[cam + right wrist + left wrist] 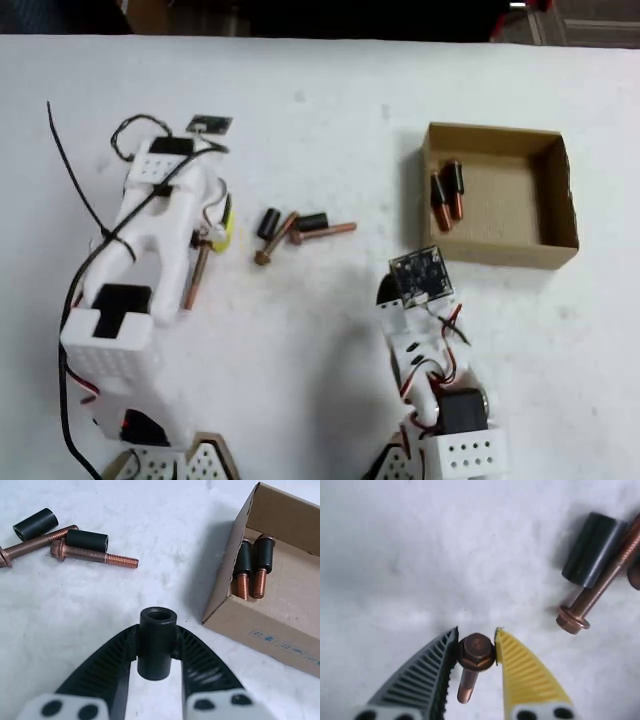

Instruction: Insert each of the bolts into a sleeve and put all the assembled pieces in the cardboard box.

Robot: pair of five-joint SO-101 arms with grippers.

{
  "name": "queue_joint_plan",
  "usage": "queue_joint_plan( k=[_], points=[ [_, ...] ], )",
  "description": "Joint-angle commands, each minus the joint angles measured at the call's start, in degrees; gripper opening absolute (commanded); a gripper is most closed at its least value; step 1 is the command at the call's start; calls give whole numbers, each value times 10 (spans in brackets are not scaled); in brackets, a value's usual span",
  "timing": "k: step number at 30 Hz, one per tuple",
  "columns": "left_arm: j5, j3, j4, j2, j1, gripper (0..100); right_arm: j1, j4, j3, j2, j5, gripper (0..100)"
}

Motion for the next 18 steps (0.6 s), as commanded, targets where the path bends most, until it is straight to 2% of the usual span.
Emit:
queue_joint_plan(
  k=[1,8,18],
  points=[
    [2,-30,13,-19,9,38,-6,-17,5,-6,0,17],
    [2,-29,13,-36,10,38,-6,-17,5,-6,0,17],
    [1,44,12,-194,33,38,-6,-16,5,-6,0,17]
  ],
)
